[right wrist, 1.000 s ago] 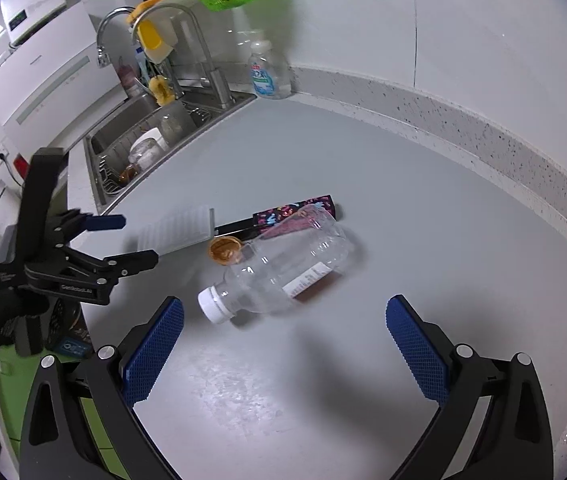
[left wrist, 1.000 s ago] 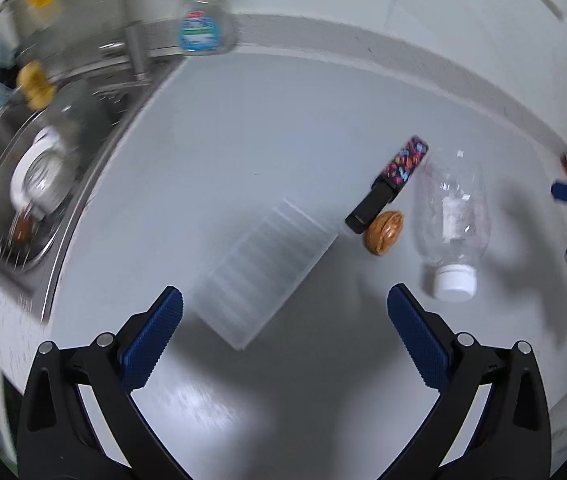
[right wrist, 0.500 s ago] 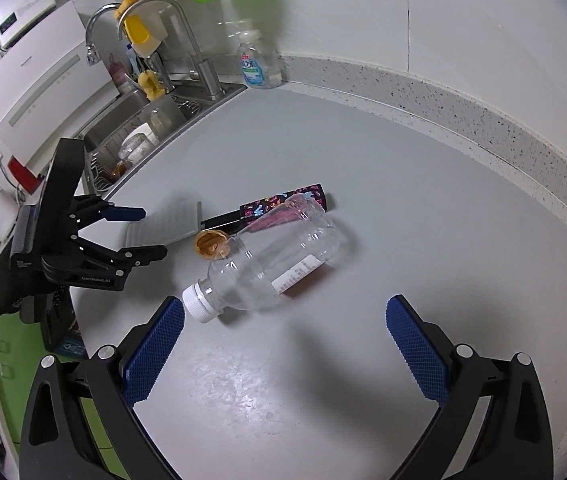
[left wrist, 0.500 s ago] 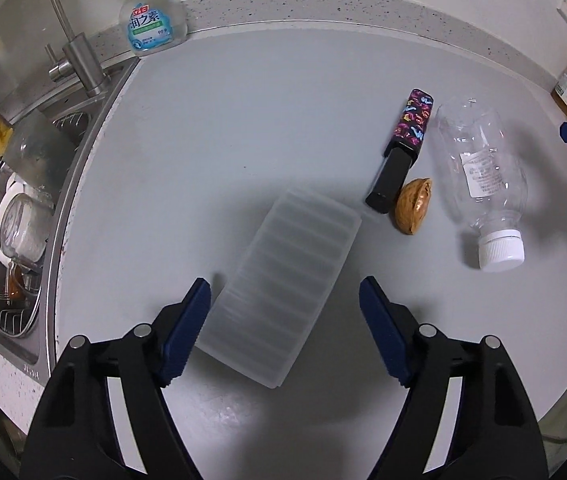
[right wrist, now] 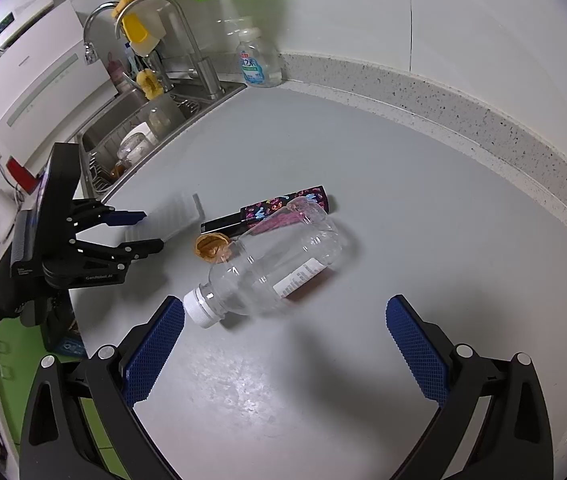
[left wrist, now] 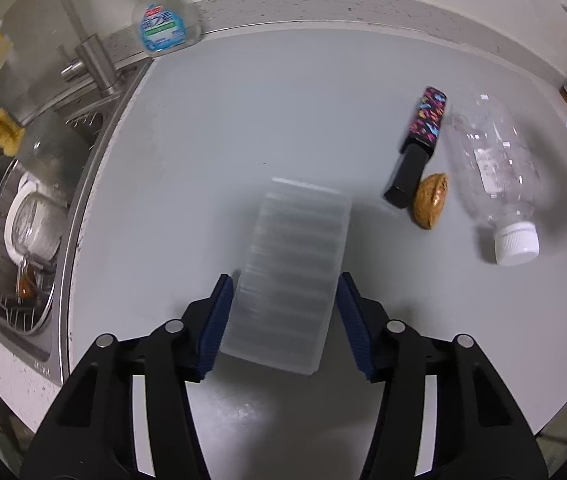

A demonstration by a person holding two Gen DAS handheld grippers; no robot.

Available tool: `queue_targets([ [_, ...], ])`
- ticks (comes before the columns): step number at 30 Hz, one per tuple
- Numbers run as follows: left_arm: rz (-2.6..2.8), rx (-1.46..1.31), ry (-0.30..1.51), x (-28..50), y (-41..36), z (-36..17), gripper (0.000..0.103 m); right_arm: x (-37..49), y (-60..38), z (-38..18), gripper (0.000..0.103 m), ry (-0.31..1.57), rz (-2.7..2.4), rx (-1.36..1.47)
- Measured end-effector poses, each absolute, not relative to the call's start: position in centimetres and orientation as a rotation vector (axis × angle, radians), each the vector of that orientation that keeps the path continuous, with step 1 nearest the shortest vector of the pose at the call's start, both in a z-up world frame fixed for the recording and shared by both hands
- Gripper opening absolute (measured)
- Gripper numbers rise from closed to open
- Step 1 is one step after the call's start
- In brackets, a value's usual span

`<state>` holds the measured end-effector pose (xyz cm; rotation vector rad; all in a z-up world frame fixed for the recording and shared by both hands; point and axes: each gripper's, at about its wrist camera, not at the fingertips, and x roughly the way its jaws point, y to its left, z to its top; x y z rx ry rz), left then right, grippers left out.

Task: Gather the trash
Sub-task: 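Grasp the white ribbed tray with the left tool, then grasp the clear plastic bottle with the right tool while the left tool holds the tray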

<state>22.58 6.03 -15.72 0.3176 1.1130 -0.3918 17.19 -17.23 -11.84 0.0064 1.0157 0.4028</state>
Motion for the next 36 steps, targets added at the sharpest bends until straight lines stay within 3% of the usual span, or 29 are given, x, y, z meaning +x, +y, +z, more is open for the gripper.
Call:
queue_targets([
  [20,-0.246,0.134,1.126,17.8,7.1,-12.0,0.049,19.2,-15.1,-12.4,0.097,1.040,0.456,-0.095],
  [29,-0.213,0.087,1.116,16.2,7.4,-10.7,0.049,21.3,-12.4,-11.7,0.097,1.055,0.684,-0.364],
  [36,-0.161,0.049,1.102,15.7,7.6,-9.6,0.049,21.5,-10.3,-12.4,0.097,1.021,0.965,-0.743],
])
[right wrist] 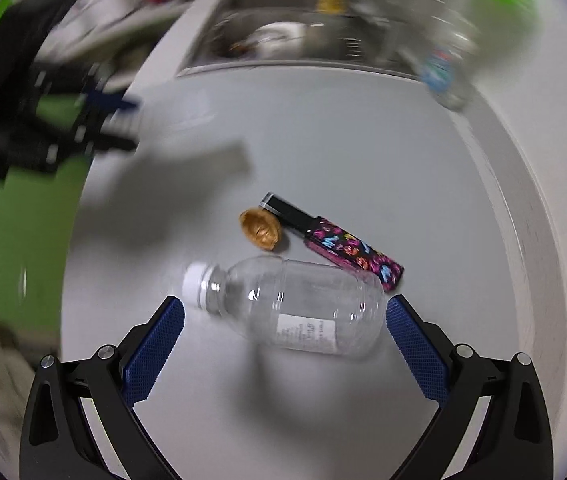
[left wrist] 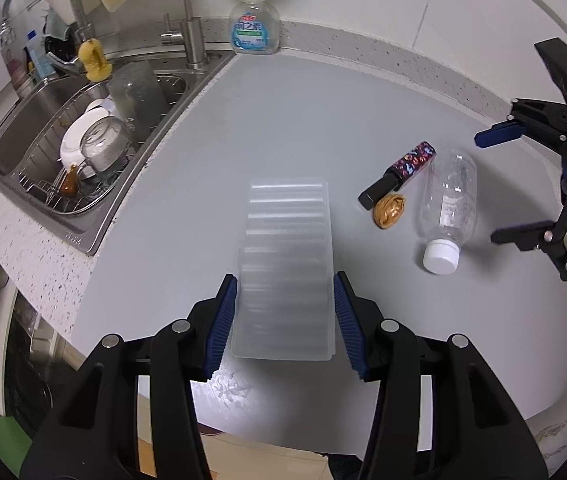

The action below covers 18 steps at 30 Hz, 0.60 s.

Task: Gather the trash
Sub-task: 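Grasp the clear plastic bottle with the right tool while the left tool holds the tray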

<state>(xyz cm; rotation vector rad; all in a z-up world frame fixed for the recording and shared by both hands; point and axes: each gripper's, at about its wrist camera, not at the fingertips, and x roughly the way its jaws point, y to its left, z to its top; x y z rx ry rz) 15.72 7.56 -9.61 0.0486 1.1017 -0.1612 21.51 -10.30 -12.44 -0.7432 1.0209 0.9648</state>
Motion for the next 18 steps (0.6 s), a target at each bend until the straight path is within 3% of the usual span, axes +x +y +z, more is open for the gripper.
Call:
queue_targets([
  [14,-0.048,-0.034,1.106,14.6,8.1,-9.6,0.049,20.2,-8.9,-15.4,0.096,0.750,1.323,-1.322],
  [16,-0.035,-0.043,1.107,14.5,8.3,-9.7,0.049,19.7,-8.9,-16.0,0.088,0.710,1.360,-1.404],
  [17,-0.027,-0.049,1.109,14.4,8.4,-9.8,0.049,19.4,-8.9,-16.4,0.073,0.686,1.373,-1.450],
  [18,-0.021,-0.051,1.110,14.3,8.4,-9.9,0.049,19.3,-8.9,-16.8,0.070,0.674,1.383,-1.489],
])
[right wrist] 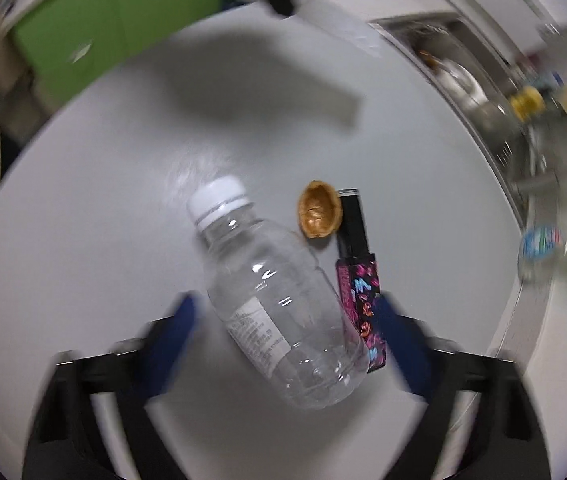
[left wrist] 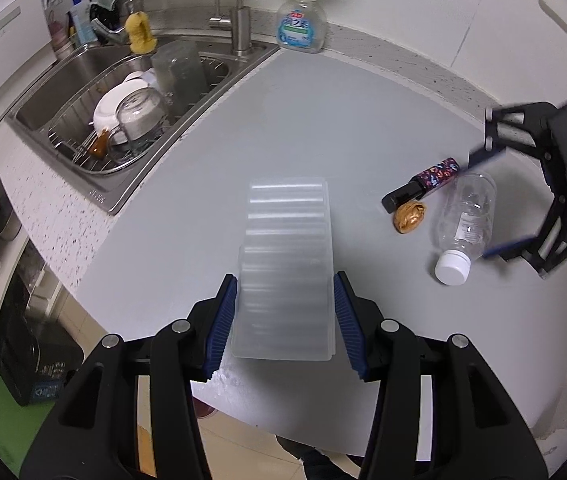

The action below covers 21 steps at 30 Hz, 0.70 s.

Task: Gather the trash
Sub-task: 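Grasp the clear plastic bottle with the right tool while the left tool holds the tray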

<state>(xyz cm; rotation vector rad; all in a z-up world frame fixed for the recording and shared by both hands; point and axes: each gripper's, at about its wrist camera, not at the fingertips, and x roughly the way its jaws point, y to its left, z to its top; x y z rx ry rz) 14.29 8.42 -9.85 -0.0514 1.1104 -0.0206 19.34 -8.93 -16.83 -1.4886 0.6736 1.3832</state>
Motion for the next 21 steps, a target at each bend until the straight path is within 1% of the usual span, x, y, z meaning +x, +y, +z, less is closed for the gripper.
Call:
queue_targets([
  [5,-0.007,-0.066,1.114,13.9,8.6,-10.0,0.049,19.3,-8.6,-17.6,0.070,0.642,1.392,-1.523],
  [6,-0.005,-0.068,1.114,13.9,8.6,-10.0,0.049,19.2,-8.6,-17.9,0.071,0.630,1.393,-1.540],
  [12,0.000,-0.068,1.119,13.7,8.8,-10.0,0.049,18.9,-8.3,-17.8,0.066,0.624,1.402,-1.536],
  [15,-0.008,-0.065,1.117,13.6,8.7,-9.9,0.049,19.0,-8.7,-17.0,0.065,0.673,1.390,-1.476],
  [21,-0.036,-0.047,1.109,13.3,8.1,-9.4,0.049,19.6,-9.0,-14.6,0.064,0.768,1.308,-1.265],
])
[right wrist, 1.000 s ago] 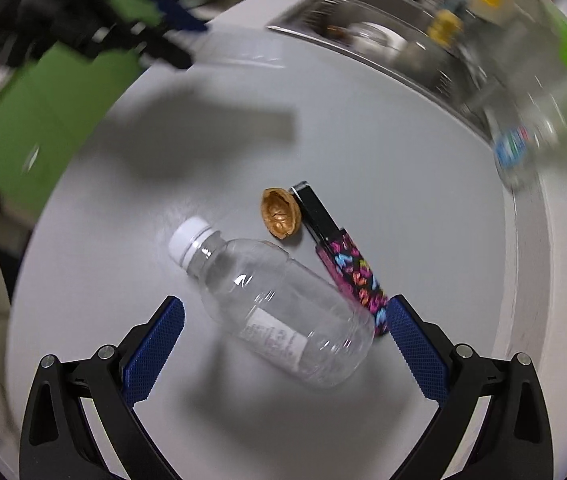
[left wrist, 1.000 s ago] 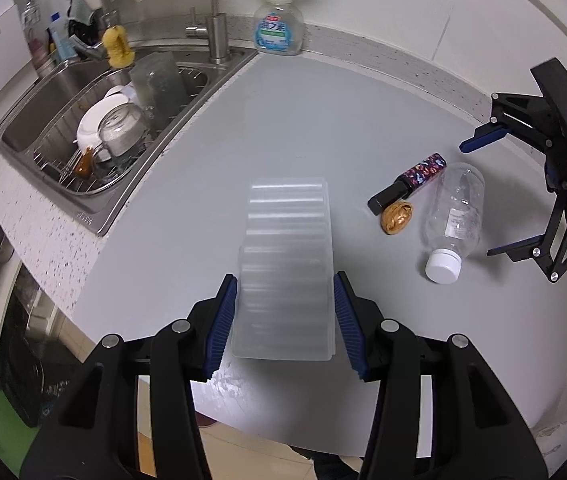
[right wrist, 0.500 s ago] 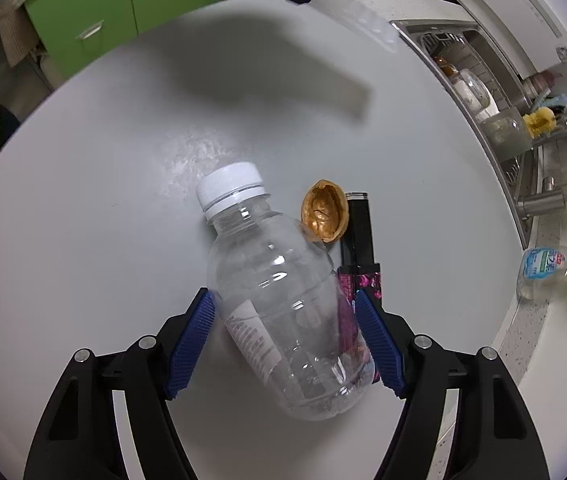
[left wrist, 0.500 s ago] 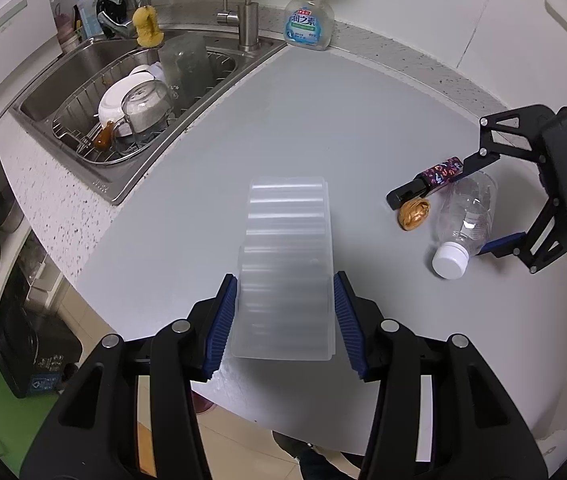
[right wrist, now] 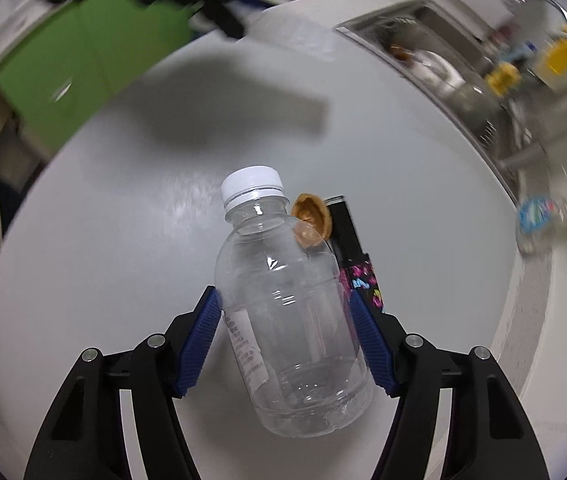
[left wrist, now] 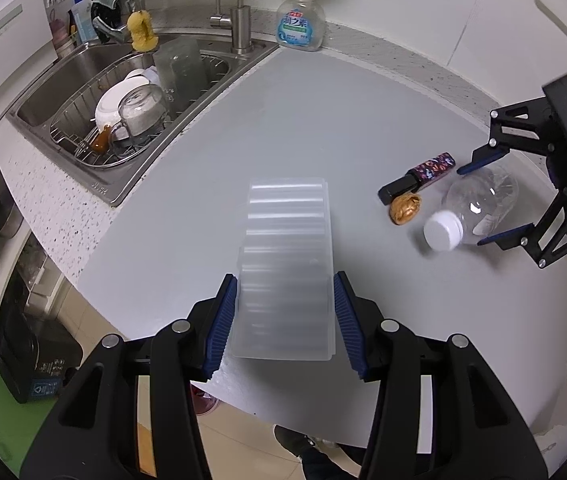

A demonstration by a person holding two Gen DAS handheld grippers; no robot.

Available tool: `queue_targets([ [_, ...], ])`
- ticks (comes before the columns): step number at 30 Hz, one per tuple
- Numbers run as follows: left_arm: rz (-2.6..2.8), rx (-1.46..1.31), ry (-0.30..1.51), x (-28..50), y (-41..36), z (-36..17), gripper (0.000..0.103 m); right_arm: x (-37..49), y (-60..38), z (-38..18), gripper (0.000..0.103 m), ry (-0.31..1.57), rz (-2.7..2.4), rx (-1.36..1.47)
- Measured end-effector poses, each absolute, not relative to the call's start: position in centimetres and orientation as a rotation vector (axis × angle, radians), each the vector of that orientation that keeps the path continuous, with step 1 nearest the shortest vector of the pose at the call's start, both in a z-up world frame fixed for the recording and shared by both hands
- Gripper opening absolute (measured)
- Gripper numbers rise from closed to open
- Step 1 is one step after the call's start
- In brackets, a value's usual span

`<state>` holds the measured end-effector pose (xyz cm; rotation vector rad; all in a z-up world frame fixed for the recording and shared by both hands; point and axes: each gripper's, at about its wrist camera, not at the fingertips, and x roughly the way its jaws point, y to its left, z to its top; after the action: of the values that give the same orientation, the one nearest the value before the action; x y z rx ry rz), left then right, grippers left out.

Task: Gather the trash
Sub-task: 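Grasp the clear plastic bottle with the right tool while the left tool holds the tray, then carry the bottle and tray over the pink wastebasket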

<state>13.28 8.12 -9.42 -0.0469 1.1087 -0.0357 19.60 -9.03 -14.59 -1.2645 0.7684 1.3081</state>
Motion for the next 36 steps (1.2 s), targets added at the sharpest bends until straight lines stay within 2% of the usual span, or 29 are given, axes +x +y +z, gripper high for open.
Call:
queue_targets([
  [10,-0.074,-0.023,1.094,10.4,8.4,-8.4,0.049,17.7,-9.5,-11.9,0.062,0.889,1.118,-1.003],
  [21,0.014,-0.078,1.064,1.5,14.2,-7.7,0.049,11.4,-4.3,-9.1,0.061,0.934,1.051,-0.663],
  [28,0.136,-0.147,1.054,-5.1,19.9,-8.8,0.049,5.6,3.1,-10.3,0.060,0.945,1.109,-0.536],
  [36,0.301,-0.267,1.064,-12.9,26.2,-13.5,0.049,1.2,12.0,-14.9,0.059,0.997,1.192,-0.507],
])
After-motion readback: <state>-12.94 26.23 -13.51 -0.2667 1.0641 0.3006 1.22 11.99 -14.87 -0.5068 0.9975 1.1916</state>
